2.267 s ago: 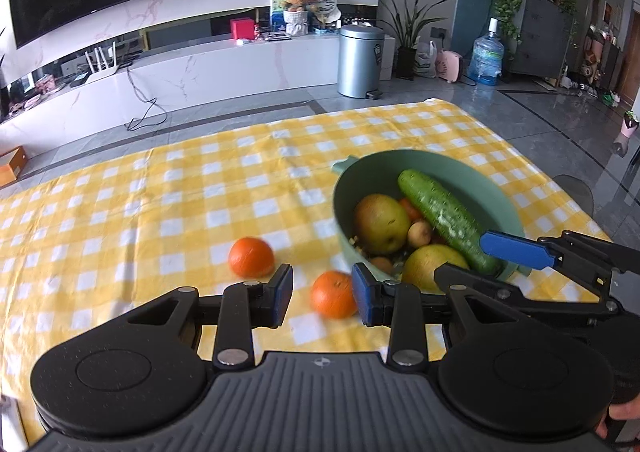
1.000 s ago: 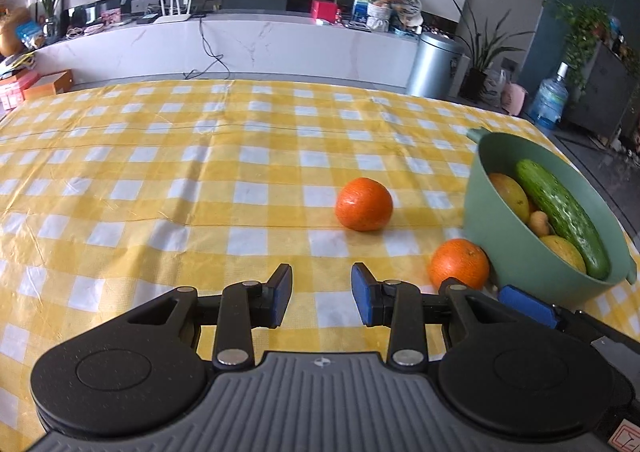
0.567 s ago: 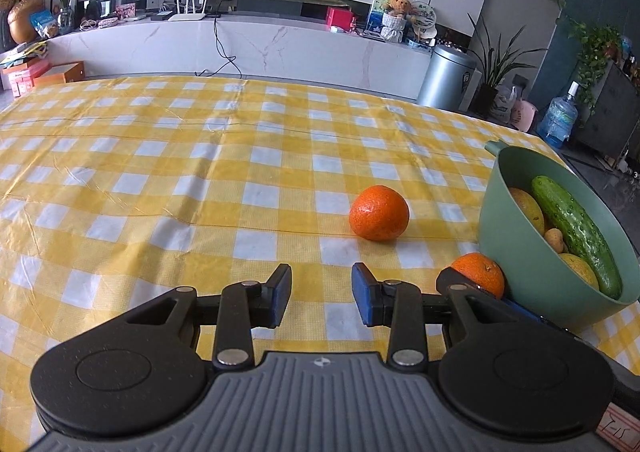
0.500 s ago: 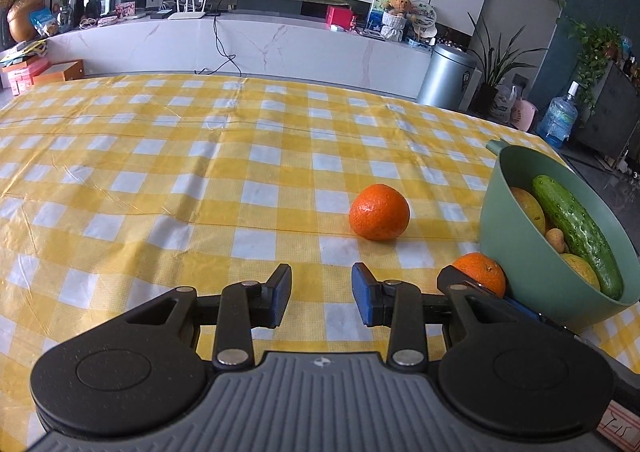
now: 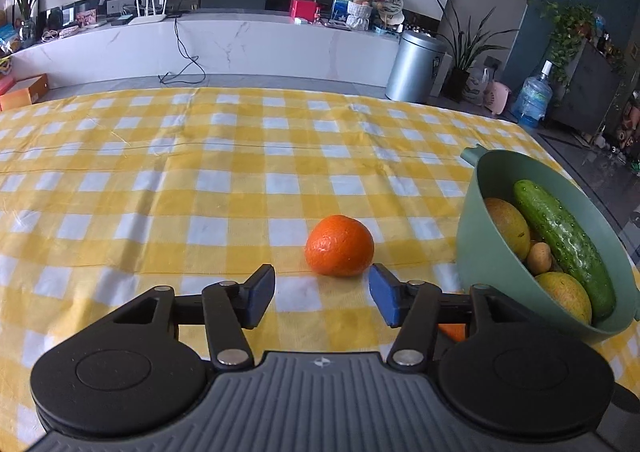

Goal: Organize fruits
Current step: 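Grasp a tangerine with the left tool while the right tool grasps the other tangerine, then carry both tangerines over the green colander with both tools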

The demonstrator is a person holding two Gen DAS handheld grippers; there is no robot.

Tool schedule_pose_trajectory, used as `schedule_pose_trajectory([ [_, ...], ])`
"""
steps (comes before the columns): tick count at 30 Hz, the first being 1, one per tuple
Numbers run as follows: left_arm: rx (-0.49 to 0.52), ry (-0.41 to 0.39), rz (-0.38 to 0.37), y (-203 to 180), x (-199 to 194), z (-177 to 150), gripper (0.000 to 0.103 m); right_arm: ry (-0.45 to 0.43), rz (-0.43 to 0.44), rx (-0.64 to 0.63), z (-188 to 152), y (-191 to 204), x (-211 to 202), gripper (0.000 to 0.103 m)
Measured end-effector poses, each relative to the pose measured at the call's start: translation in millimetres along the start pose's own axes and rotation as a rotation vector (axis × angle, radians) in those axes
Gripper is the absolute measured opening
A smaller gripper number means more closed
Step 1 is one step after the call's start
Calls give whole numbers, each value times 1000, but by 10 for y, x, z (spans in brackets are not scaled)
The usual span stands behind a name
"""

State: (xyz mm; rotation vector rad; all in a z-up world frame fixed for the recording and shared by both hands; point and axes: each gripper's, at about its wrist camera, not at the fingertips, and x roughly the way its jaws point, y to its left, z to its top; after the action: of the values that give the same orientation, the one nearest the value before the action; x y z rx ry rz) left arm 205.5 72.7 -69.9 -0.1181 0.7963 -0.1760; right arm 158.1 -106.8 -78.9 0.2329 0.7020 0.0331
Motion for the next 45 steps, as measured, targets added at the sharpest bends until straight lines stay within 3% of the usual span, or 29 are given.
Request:
schedule_pose_trajectory([
  [13, -37, 17, -26, -4, 323, 61, 70, -4, 25, -2, -25, -40, 7, 45],
  [18, -23, 28, -42, -21, 348, 44, 53, -5, 25, -3, -28, -35, 0, 45],
  [26, -25, 22, -44, -25, 314, 34, 49, 0, 38, -27, -36, -38, -15, 45],
  [36, -37, -28, -33, -74, -111, -42, 48, 49, 111, -83, -33, -77, -97, 43],
  [45, -46, -64, -49, -215, -568, -126, 47, 72, 199, -151, -23, -68, -428, 43],
])
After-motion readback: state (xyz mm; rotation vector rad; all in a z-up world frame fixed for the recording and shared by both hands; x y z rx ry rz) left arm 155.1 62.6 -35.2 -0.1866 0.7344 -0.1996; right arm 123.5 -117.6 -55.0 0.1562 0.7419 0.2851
